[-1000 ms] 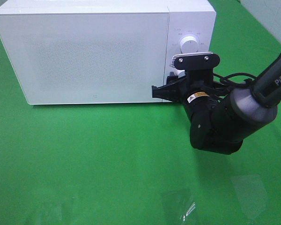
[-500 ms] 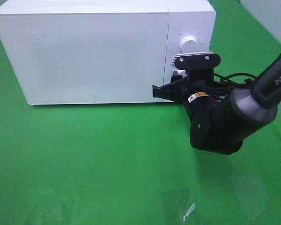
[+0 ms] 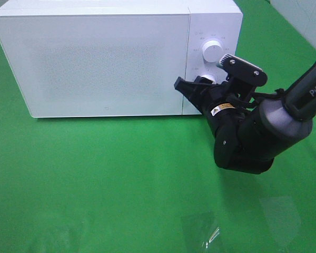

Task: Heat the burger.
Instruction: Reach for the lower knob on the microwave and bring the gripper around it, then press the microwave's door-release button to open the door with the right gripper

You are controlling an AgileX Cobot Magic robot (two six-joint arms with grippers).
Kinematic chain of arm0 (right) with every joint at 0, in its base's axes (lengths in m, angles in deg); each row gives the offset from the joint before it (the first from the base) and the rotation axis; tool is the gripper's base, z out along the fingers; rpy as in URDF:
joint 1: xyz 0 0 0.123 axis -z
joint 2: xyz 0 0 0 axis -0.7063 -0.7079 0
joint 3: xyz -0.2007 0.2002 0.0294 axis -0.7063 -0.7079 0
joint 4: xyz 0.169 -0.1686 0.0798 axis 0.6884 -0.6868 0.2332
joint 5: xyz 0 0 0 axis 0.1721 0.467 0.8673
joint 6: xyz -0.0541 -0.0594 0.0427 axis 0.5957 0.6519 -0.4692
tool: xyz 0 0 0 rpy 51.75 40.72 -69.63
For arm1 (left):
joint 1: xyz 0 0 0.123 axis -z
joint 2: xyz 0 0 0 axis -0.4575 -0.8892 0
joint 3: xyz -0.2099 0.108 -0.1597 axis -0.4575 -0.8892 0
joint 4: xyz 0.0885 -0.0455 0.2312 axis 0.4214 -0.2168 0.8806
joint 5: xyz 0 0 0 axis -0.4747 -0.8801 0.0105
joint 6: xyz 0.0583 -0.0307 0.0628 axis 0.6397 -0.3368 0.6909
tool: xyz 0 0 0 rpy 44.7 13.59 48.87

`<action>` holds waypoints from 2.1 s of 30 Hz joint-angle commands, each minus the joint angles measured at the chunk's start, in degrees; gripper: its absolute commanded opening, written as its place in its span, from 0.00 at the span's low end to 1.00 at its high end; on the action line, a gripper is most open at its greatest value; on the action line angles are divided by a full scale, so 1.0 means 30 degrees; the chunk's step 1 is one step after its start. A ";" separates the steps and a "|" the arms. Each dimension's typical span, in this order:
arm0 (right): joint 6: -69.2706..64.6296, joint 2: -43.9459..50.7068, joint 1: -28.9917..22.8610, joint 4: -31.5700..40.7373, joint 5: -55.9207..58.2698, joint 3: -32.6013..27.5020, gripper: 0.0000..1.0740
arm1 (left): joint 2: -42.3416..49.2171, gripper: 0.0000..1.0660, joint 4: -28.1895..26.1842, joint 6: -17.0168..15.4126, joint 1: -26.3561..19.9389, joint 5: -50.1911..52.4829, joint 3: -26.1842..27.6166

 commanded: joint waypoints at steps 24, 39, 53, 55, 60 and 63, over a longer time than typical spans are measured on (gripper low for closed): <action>-2.2613 0.0344 0.0229 0.0554 -0.0458 0.0477 0.00 | 0.0420 0.94 -0.0153 0.0038 0.0000 0.0153 -0.0038; -2.1639 0.0764 0.0229 0.1031 -0.0420 -0.0172 0.37 | 0.0420 0.94 -0.0153 0.0038 0.0000 0.0153 -0.0038; -1.9232 0.1604 0.0191 -0.0248 0.0115 -0.1165 0.62 | 0.0420 0.94 -0.0153 0.0038 0.0000 0.0153 -0.0038; -1.8487 0.1910 0.0191 -0.0363 0.0573 -0.1547 0.62 | 0.0420 0.94 -0.0153 0.0038 0.0000 0.0153 -0.0038; -1.5241 0.3285 0.0191 -0.0382 0.1986 -0.3075 0.62 | 0.0420 0.94 -0.0153 0.0038 0.0000 0.0153 -0.0038; -1.3369 0.3896 0.0191 -0.0382 0.2788 -0.3571 0.62 | 0.0420 0.94 -0.0153 0.0038 0.0000 0.0153 -0.0038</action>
